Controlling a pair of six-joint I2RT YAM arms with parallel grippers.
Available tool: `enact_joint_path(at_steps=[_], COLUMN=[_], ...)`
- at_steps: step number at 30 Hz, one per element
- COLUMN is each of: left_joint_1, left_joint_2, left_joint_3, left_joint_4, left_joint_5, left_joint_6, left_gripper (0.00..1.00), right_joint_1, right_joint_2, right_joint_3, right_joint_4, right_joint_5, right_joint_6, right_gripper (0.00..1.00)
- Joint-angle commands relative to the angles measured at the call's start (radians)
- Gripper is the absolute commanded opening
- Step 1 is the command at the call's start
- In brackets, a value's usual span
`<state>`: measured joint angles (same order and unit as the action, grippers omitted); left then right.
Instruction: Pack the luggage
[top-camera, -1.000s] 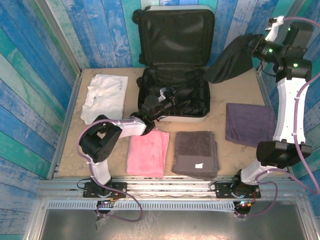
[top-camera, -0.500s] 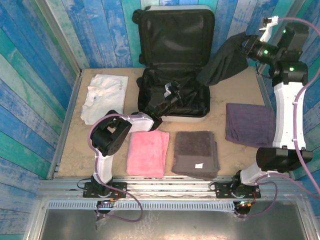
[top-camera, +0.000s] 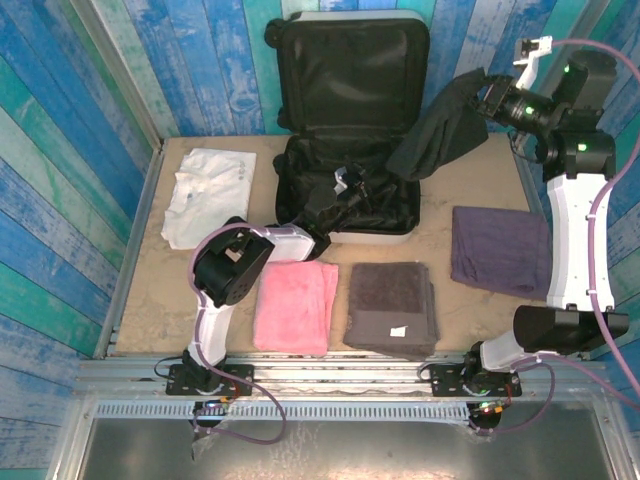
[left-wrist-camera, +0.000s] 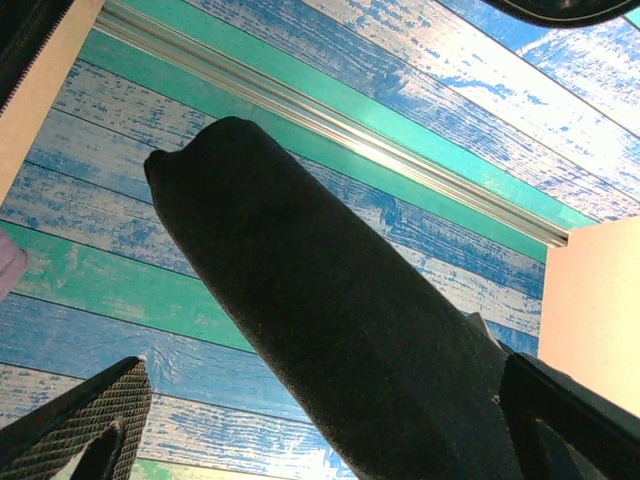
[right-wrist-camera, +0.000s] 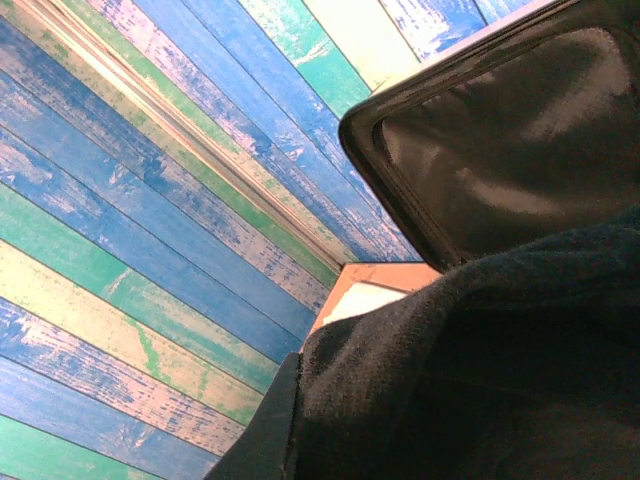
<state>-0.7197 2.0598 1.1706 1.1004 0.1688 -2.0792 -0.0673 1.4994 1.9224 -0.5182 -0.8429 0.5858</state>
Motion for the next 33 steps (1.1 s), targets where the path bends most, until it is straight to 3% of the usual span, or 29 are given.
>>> enact_joint_path(at_steps=[1,13,22,28,30,33], left_joint_1=[0.0,0.0,0.0,0.0,0.0,0.0], left_joint_2=[0.074,0.119,0.183,0.252,0.258,0.255], left_joint_3=[0.021,0.051,0.119,0.201,0.208,0.196], left_joint_4=[0.025,0.03,0.021,0.06,0.07,0.09], left_joint_5=[-0.023,-0.025,-0.032,-0.043,-0.051,-0.072], left_joint_6=[-0.186,-0.208,-0.232,-0.276,-0.273,-0.274], left_gripper=[0.93,0.93,1.0,0.81,0.69,0.43], right_joint_1=[0.01,0.03,0.031,0.031,0.031,0.031], right_joint_2=[-0.039,-0.047,-0.066,-0.073,-0.074,-0.076], right_joint_3=[-0.006,-0.006,-0.044,-0.081,-0.088,-0.092], right_joint_4=[0.051,0.055,0.103,0.132,0.131,0.129], right_joint_5=[-0.035,-0.051,-0.083,-0.103,-0.106,-0.107], right_joint_6=[-0.008,0.003,0.046,0.069,0.07,0.066], right_gripper=[0.0,0.0,0.0,0.0,0.0,0.0])
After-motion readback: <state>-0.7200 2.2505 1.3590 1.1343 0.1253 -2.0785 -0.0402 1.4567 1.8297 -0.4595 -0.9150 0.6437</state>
